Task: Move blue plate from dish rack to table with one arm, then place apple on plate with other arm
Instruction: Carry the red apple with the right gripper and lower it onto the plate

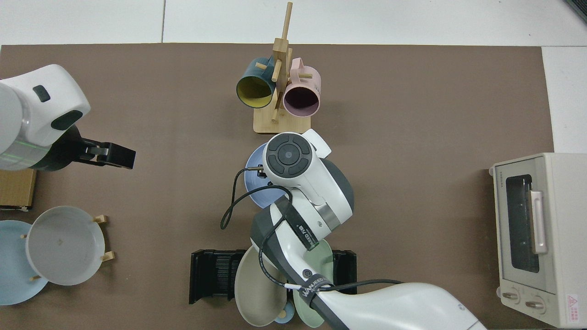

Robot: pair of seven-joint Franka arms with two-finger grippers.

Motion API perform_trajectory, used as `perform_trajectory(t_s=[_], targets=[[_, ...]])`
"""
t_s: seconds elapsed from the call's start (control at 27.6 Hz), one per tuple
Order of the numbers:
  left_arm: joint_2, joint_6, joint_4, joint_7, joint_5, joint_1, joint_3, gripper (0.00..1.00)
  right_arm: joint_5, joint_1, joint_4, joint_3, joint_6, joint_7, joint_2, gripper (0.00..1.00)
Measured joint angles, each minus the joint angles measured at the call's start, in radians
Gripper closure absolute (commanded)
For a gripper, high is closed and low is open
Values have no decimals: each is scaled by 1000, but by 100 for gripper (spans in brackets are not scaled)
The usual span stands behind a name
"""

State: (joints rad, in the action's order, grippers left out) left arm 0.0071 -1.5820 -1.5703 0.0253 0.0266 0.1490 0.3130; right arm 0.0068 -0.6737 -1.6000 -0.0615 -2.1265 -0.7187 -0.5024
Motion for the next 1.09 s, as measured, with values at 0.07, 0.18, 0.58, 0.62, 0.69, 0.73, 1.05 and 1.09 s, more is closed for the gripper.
perform_trajectory(t_s=[0.07,0.18,0.58,0.62,0.69,0.73,1.05,1.09], targets=[[0,0,0,0,0,-5,-2,1,11,0,2,-2,-22,0,-20,94],[0,7,1,0,-1,-35,-34,1,33,0,5,-3,-28,0,-34,1],[-2,26,7,23,-1,-132,-197,0,48,8,81,-13,105,0,2,0],[-3,26,7,26,-1,-132,-200,0,48,14,86,-14,119,1,13,0],[-6,28,7,28,-1,-132,-203,0,48,33,94,-17,143,14,41,0],[-7,29,7,28,-1,-132,-204,0,48,46,95,-17,152,31,56,0],[-12,40,7,28,-1,-128,-219,0,47,212,96,-27,177,327,143,0],[-12,41,7,28,-1,-128,-219,0,46,227,96,-28,177,357,145,0]])
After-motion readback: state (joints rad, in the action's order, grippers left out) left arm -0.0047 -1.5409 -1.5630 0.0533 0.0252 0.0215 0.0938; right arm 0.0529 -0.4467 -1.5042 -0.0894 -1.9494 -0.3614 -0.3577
